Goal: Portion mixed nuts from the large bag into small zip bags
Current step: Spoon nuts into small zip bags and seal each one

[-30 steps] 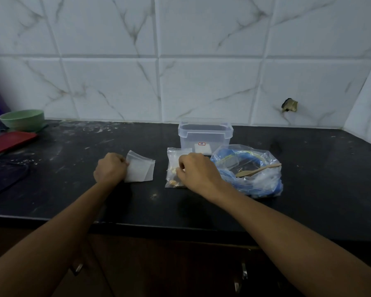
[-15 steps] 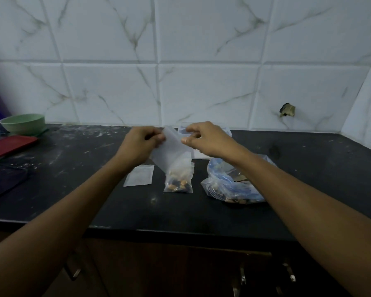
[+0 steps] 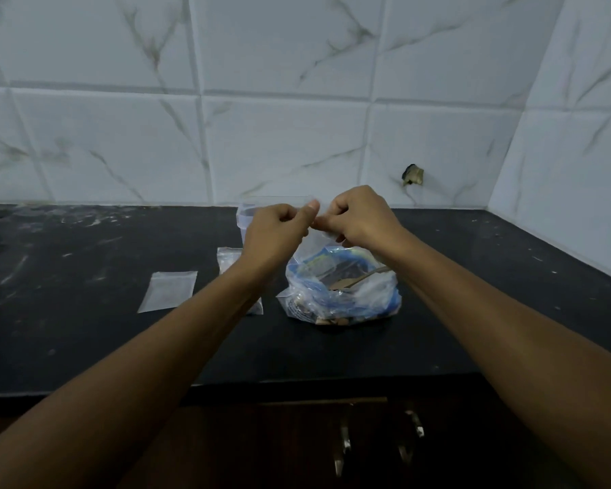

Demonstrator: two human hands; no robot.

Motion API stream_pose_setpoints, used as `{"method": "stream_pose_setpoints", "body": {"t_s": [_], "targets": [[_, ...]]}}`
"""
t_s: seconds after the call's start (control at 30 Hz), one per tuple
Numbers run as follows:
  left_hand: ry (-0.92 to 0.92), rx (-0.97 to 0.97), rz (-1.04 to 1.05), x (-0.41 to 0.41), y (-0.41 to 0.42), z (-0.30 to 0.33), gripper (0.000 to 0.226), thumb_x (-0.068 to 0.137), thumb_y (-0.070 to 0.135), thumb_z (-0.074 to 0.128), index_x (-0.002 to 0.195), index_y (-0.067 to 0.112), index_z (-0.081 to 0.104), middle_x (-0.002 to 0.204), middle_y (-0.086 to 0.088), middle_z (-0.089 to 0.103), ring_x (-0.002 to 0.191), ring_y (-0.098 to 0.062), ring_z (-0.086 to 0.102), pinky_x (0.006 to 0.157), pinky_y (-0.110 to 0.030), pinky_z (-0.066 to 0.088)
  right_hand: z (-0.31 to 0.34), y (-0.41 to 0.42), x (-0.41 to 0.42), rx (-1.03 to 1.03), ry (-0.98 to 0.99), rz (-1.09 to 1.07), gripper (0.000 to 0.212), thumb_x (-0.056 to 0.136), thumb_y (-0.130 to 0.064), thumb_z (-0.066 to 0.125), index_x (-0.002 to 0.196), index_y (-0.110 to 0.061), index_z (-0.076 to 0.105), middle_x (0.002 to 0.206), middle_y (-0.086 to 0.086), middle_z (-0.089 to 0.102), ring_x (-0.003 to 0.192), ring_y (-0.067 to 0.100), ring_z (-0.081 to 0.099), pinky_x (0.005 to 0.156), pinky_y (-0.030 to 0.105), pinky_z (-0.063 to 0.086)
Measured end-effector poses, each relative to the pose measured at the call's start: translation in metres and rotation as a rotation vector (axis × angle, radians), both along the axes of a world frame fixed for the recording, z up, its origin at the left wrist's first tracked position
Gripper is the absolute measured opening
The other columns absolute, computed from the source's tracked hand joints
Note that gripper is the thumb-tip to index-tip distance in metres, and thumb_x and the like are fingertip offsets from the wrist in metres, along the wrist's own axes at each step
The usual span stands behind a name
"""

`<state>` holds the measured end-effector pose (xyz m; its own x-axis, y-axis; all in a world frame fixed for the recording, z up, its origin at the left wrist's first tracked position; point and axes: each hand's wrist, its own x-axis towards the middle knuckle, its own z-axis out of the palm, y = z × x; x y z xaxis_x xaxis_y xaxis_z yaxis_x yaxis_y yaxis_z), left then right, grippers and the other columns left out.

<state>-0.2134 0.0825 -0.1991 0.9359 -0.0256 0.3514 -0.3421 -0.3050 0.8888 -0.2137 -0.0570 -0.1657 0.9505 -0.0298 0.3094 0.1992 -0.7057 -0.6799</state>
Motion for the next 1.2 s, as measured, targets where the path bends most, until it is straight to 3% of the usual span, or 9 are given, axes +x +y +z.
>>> {"method": "stream_pose_setpoints", "body": {"t_s": [0.13,0.27,0.4,0.47,0.6,0.8,0.9,1.07,1.2], "targets": [[0.056,-0.083,-0.055,0.003,-0.012,0.004,0.033,0.093,0.038,0.061,0.08,0.009,0.07,0.079,-0.004,0.073,0.082,-0.02,0.069,0.088,-0.04,0.057,0.0,-0.011,-0.004,0.018,0.037,0.039,0.033,0.083,-0.03,0.074,0.079,0.002,0.069,0.07,0.009,0.068,0.064,0.019,0.066,0.059,0.026,0.057],[0.044,0.031,-0.011,0.007,-0.014,0.009,0.026,0.079,0.023,0.057,0.063,0.011,0.073,0.068,-0.007,0.073,0.078,-0.03,0.07,0.082,-0.05,0.058,-0.002,-0.02,-0.007,0.042,0.136,0.133,0.025,0.089,-0.027,0.067,0.08,-0.004,0.07,0.075,0.008,0.069,0.064,0.014,0.066,0.057,0.024,0.055],[0.077,0.317,-0.034,0.013,-0.011,0.02,0.022,0.085,0.014,0.059,0.074,0.005,0.075,0.075,-0.01,0.075,0.069,-0.023,0.069,0.061,-0.03,0.055,-0.006,-0.029,-0.009,0.155,0.233,0.151,0.025,0.095,-0.023,0.059,0.077,-0.01,0.071,0.079,0.009,0.069,0.063,0.013,0.067,0.053,0.022,0.052],[0.11,0.594,-0.088,0.015,-0.008,0.027,0.018,0.087,0.015,0.062,0.078,0.006,0.076,0.072,-0.004,0.074,0.062,-0.011,0.065,0.055,-0.02,0.048,-0.007,-0.032,-0.006,0.028,0.183,0.056,0.019,0.091,-0.016,0.061,0.08,-0.005,0.072,0.079,0.012,0.071,0.065,0.017,0.069,0.054,0.023,0.053],[0.103,0.89,-0.151,0.017,-0.007,0.035,0.02,0.089,0.022,0.064,0.086,0.005,0.075,0.072,0.0,0.072,0.063,-0.01,0.065,0.054,-0.02,0.045,-0.008,-0.026,-0.007,-0.115,0.136,-0.003,0.009,0.088,-0.007,0.062,0.086,-0.007,0.071,0.074,0.011,0.071,0.06,0.015,0.069,0.05,0.02,0.053],[0.042,0.503,-0.272,0.013,-0.005,0.024,0.065,0.079,0.044,0.076,0.134,0.017,0.052,0.124,0.0,0.06,0.109,-0.012,0.058,0.088,-0.026,0.049,-0.001,-0.024,-0.009,0.01,0.079,-0.049,0.007,0.089,-0.009,0.063,0.083,-0.01,0.065,0.069,0.01,0.07,0.055,0.016,0.069,0.046,0.02,0.051],[-0.017,0.578,-0.27,0.011,-0.011,0.014,0.094,0.073,0.04,0.082,0.148,0.018,0.032,0.146,-0.001,0.046,0.131,-0.018,0.046,0.101,-0.032,0.043,0.003,-0.022,-0.008,0.133,0.096,-0.017,0.009,0.09,-0.007,0.061,0.083,-0.012,0.061,0.067,0.01,0.068,0.05,0.014,0.066,0.045,0.022,0.048],[-0.175,0.541,-0.119,0.012,-0.015,0.005,0.086,0.07,0.042,0.084,0.14,0.013,0.042,0.127,-0.004,0.057,0.115,-0.018,0.054,0.093,-0.029,0.045,0.003,-0.021,-0.006,0.165,0.146,0.0,0.006,0.09,-0.008,0.06,0.088,-0.014,0.058,0.068,0.011,0.068,0.053,0.019,0.068,0.045,0.024,0.047],[-0.165,0.445,-0.155,0.014,-0.011,0.001,0.09,0.067,0.042,0.085,0.139,0.012,0.041,0.12,0.003,0.05,0.111,-0.01,0.049,0.091,-0.026,0.043,0.001,-0.023,-0.003,0.202,0.162,0.011,0.005,0.091,-0.009,0.06,0.092,-0.013,0.059,0.068,0.01,0.066,0.053,0.018,0.067,0.05,0.026,0.051]]}}
